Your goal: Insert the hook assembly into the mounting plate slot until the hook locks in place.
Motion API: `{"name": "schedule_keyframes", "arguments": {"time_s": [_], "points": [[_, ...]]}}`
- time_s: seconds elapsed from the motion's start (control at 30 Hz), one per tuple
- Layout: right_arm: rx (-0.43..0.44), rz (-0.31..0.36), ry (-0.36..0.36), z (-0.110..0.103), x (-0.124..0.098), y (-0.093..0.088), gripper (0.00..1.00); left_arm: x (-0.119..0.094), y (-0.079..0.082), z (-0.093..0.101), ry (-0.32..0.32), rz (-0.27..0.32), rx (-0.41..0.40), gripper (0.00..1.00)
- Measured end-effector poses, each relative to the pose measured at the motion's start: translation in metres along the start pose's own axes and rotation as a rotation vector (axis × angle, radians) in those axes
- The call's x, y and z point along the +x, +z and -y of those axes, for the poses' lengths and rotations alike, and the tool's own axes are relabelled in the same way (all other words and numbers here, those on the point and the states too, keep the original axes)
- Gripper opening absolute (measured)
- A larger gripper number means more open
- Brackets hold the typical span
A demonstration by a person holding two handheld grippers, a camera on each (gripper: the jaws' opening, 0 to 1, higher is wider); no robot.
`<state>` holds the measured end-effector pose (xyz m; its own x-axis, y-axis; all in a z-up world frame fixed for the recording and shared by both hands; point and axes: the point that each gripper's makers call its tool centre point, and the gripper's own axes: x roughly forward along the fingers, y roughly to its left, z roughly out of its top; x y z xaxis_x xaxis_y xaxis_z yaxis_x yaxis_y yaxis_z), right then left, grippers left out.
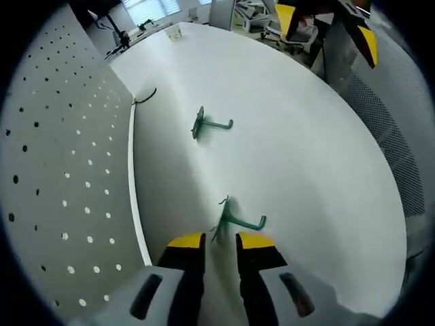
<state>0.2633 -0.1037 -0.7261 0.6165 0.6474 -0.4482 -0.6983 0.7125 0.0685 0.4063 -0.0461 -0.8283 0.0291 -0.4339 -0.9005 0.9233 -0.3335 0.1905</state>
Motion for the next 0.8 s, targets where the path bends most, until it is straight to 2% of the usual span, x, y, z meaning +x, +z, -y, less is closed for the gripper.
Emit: {"name": "schedule_keyframes", "arguments": {"time_s": [0.17, 0.33, 0.53, 0.73, 0.8], "points": [[0.000, -0.006, -0.001, 0.0004, -0.0003, -0.0016, 0.49, 0.0028, 0.0039, -0.0023, -0.005, 0.014, -0.022, 0.16], [0.004, -0.003, 0.000, 0.0006, -0.0005, -0.0014, 0.49, 0.0040, 0.0026, 0.0026, -0.023, 0.006, -0.030, 0.06], [0.000, -0.006, 0.001, -0.0003, -0.0007, -0.0016, 0.48, 0.0032, 0.0022, 0.0029, -0.011, -0.006, -0.044, 0.05], [0.001, -0.010, 0.008, -0.0019, 0.0000, -0.0026, 0.48, 0.0028, -0.0003, 0.0032, -0.001, -0.008, -0.107, 0.04], [0.002, -0.008, 0.005, -0.0016, -0.0005, -0.0018, 0.48, 0.0030, -0.0003, 0.0031, 0.009, -0.011, -0.104, 0.03]]}}
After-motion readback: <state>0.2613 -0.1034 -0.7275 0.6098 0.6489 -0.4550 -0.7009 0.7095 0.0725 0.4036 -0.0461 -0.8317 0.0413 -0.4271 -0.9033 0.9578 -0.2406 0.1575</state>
